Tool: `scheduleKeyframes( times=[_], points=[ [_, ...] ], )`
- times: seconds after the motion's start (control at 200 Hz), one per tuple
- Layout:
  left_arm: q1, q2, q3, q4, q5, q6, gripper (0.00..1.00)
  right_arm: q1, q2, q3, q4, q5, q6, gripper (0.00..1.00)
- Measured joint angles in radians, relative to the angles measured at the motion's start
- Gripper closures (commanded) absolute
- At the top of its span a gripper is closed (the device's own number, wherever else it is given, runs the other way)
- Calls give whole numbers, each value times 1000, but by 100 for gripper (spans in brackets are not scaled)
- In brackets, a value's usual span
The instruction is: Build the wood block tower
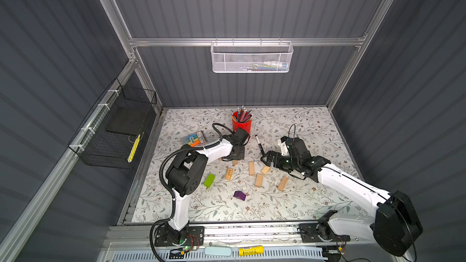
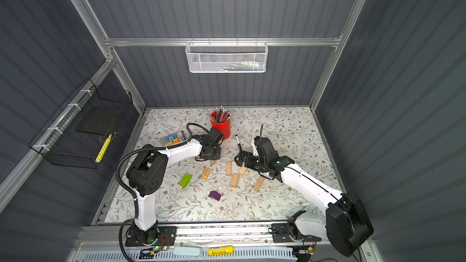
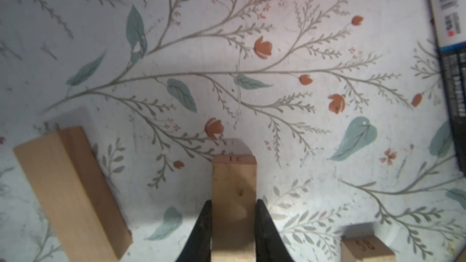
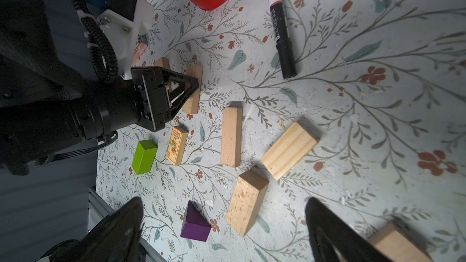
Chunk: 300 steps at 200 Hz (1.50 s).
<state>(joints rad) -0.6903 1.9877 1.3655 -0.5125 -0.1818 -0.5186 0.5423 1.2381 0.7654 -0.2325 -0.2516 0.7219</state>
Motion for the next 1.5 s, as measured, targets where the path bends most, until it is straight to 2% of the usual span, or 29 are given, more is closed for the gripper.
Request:
scheduleKeyframes(
  times=[0.5,0.705,1.246,1.501],
  points=[
    [-126,-74,-87,-39,16,-154,79,0,0,0,0,-12,8,1],
    [-130,-108,-131,-25,31,-192,76,0,-1,-1,0,-12,11,1],
    [-131,-81,-103,6,48,-227,75,0,-1,-1,1,-15,11,1],
    [-131,-78,-97,13,64,-227,68,0,1,-1,1,-23,11,1]
  ],
)
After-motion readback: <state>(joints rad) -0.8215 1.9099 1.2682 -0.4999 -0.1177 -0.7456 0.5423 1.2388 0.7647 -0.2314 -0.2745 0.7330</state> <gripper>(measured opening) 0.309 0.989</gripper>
